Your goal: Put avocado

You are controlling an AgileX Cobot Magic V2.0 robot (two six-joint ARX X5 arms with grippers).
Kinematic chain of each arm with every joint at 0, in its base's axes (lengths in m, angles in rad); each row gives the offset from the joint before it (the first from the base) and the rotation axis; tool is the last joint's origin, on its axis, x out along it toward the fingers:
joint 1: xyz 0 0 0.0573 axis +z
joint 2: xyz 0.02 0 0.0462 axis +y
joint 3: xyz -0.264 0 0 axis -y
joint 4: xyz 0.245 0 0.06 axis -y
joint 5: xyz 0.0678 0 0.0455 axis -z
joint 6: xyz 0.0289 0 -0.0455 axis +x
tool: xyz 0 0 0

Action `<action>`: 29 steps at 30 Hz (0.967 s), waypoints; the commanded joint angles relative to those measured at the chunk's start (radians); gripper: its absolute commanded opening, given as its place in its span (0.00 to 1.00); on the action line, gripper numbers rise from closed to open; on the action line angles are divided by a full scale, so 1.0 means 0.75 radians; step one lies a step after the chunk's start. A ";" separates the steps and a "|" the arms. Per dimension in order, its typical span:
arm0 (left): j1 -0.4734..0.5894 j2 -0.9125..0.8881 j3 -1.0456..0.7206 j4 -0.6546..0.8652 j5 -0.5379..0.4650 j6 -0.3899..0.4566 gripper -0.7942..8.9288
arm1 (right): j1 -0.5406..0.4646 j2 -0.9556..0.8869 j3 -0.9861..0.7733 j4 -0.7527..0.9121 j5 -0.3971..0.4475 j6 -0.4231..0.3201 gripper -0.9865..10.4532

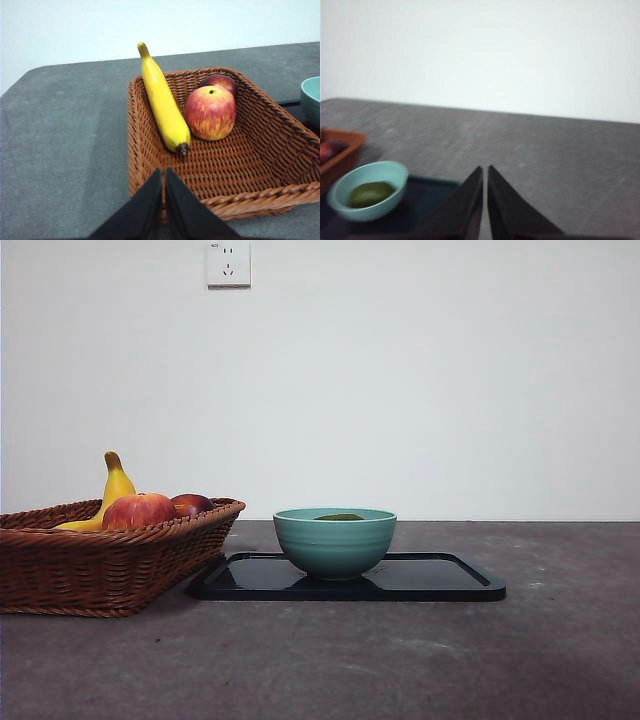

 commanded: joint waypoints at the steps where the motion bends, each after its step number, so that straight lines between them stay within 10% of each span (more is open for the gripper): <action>1: 0.003 -0.002 -0.027 -0.011 -0.003 -0.003 0.09 | -0.004 -0.068 -0.125 0.112 0.055 -0.013 0.09; 29: 0.003 -0.002 -0.027 -0.011 -0.003 -0.003 0.09 | -0.006 -0.269 -0.536 0.087 0.198 0.078 0.09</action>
